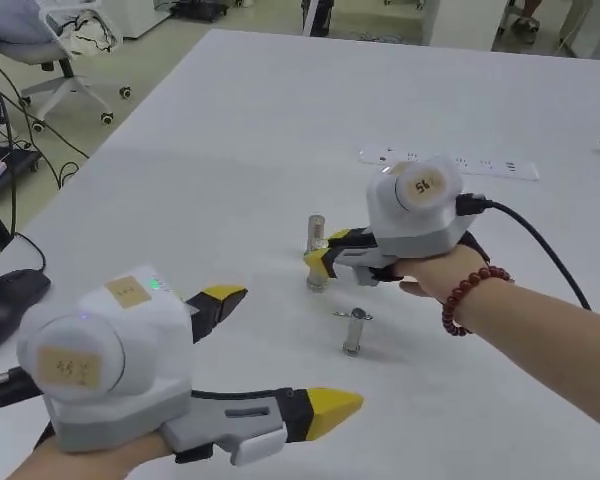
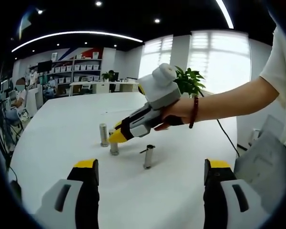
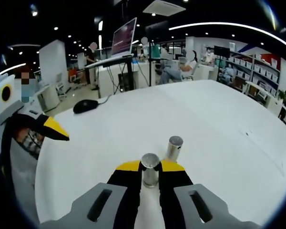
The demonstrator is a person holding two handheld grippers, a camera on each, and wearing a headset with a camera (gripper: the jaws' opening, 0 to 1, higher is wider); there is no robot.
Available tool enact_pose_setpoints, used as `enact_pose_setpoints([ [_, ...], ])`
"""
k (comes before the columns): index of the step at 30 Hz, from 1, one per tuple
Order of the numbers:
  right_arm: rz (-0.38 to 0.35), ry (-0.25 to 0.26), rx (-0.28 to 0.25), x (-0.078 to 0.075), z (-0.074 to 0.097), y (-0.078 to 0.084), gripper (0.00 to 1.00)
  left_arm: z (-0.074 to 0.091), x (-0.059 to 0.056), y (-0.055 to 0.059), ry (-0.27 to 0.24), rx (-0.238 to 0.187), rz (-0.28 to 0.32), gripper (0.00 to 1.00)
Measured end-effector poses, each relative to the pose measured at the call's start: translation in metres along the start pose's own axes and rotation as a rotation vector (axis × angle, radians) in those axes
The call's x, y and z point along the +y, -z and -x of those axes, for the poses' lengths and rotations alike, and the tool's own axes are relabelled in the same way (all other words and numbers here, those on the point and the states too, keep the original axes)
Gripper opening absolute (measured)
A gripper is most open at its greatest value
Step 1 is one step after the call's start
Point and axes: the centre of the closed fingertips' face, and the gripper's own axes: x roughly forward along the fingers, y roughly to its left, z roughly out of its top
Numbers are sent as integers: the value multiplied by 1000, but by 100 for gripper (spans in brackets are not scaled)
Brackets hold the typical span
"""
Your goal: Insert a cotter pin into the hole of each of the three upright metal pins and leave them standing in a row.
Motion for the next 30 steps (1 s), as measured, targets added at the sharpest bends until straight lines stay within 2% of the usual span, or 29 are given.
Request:
enact_pose_setpoints([
  [7,-8,17,1,-6,10,5,13,-1,-4,1,4,2,2,91],
  [17,-31,53,7,-8,37,20,13,-1,-12,-1,12,2,-7,91],
  [30,-38,89,24,-12,63,39,13,0,-16,0,12,16,-19,89],
])
